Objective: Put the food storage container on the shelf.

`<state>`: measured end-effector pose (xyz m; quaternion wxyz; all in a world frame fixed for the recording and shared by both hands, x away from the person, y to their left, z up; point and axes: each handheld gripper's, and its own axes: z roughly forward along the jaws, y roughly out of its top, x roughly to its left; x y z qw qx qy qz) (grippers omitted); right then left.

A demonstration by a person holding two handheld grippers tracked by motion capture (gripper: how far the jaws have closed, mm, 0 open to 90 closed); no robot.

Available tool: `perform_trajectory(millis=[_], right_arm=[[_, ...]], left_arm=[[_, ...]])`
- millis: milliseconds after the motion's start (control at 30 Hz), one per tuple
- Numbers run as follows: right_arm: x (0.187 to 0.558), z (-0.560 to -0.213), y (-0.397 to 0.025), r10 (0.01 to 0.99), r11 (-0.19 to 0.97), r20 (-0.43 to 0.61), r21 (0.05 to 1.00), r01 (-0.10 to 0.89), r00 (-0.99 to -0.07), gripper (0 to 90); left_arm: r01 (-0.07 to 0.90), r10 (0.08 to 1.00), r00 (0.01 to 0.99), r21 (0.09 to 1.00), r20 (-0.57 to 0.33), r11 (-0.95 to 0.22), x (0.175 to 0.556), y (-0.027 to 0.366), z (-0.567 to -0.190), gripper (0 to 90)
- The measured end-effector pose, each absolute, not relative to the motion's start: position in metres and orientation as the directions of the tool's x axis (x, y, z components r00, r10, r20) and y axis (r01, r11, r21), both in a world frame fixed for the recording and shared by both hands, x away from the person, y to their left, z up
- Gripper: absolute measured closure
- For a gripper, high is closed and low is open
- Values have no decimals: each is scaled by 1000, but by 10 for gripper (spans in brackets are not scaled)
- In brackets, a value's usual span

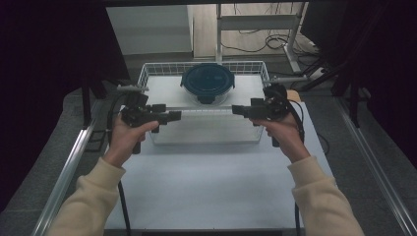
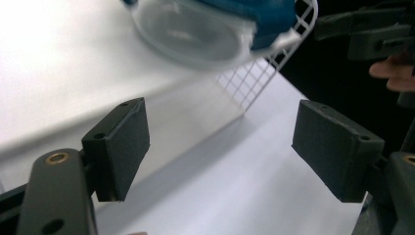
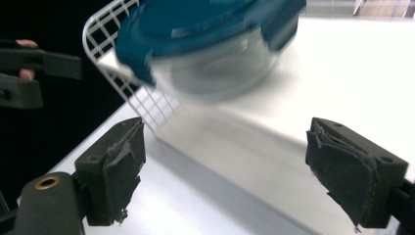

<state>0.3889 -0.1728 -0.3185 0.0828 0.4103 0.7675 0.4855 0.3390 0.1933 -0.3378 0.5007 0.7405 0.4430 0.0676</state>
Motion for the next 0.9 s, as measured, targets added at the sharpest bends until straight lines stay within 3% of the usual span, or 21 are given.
perform_trajectory(millis=[200, 300, 900], right_arm=[[355, -342, -188, 694, 239, 215, 832, 501, -687, 181], [341, -357, -193, 688, 250, 210, 830, 498, -695, 182], [293, -457, -212, 720, 367, 148, 747, 554, -678, 187]], left_arm=[[571, 747, 597, 809, -293, -139, 314, 201, -363, 224], [594, 736, 593, 794, -326, -127, 300, 206, -386, 223], [682, 771, 557, 700, -308, -213, 256, 206, -481, 227]])
